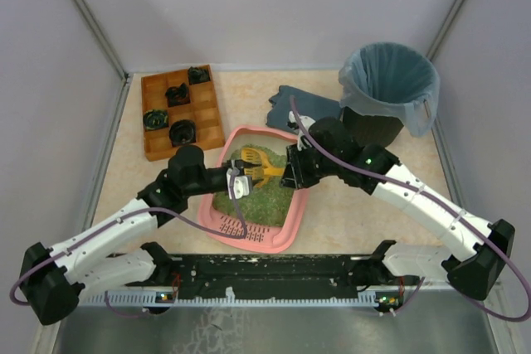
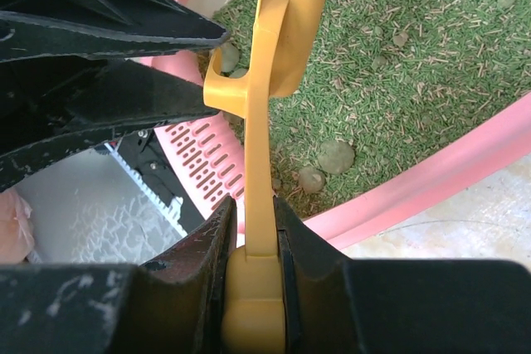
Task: Clean the litter box
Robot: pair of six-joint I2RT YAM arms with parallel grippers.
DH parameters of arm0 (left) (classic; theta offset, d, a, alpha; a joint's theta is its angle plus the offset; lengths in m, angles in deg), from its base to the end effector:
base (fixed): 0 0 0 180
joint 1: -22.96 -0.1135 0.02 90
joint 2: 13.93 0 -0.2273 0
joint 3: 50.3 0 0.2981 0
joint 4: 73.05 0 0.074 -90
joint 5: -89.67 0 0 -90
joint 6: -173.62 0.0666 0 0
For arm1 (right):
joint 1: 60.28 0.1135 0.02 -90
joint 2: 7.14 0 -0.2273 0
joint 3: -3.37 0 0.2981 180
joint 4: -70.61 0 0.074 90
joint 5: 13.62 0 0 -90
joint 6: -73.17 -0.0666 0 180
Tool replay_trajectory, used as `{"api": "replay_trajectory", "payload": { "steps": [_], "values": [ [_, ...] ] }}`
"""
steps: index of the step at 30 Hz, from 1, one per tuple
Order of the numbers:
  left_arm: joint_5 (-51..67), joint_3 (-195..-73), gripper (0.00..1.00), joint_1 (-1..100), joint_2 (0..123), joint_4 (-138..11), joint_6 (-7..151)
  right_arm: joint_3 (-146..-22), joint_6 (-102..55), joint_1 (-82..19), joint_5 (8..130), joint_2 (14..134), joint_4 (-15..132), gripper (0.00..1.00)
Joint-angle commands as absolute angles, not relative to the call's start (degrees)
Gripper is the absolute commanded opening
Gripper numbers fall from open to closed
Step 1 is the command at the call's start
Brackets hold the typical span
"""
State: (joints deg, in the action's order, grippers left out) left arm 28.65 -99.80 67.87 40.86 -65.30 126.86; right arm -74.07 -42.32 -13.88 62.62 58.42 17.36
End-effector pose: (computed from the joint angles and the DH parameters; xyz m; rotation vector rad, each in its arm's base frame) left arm 0.2000 -0.2450 0.2419 1.4818 1.0114 -0.4745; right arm 0.2104 0.2439 0.2901 -0.5741 2.3774 0.8863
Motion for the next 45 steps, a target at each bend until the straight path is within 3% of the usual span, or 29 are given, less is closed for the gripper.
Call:
{"api": "replay_trajectory", "payload": {
  "steps": [1, 8, 16, 22, 26, 35, 45],
  "values": [
    [28.9, -102.6, 0.44, 68.3, 42.0, -63.9, 128.7, -77.5, -41.5, -13.1, 60.3, 56.4, 19.1, 0.0],
    [29.0, -103.9, 0.34, 68.5, 43.4, -63.2, 129.5, -77.1, -41.8, -13.1, 58.6, 56.3, 20.2, 0.0],
    [28.7, -104.6, 0.0, 68.6, 44.1, -61.7, 129.7, -76.6, -42.3, -13.1, 59.8, 55.0, 21.6, 0.03],
    [28.2, -103.9, 0.0, 68.6, 43.5, -61.9, 126.8, -74.5, -43.7, -13.1, 66.4, 50.7, 24.8, 0.35],
    [27.2, -103.6, 0.0, 68.6, 43.3, -62.5, 123.3, -71.6, -45.2, -13.1, 70.3, 46.9, 29.7, 0.46],
    [26.4, -103.3, 0.0, 68.7, 42.7, -64.6, 112.6, -59.2, -52.2, -13.0, 76.6, 40.1, 48.3, 0.52],
    [26.8, -104.3, 0.0, 68.8, 43.5, -65.8, 110.3, -55.1, -55.4, -13.1, 73.9, 42.7, 56.4, 0.5]
  ]
}}
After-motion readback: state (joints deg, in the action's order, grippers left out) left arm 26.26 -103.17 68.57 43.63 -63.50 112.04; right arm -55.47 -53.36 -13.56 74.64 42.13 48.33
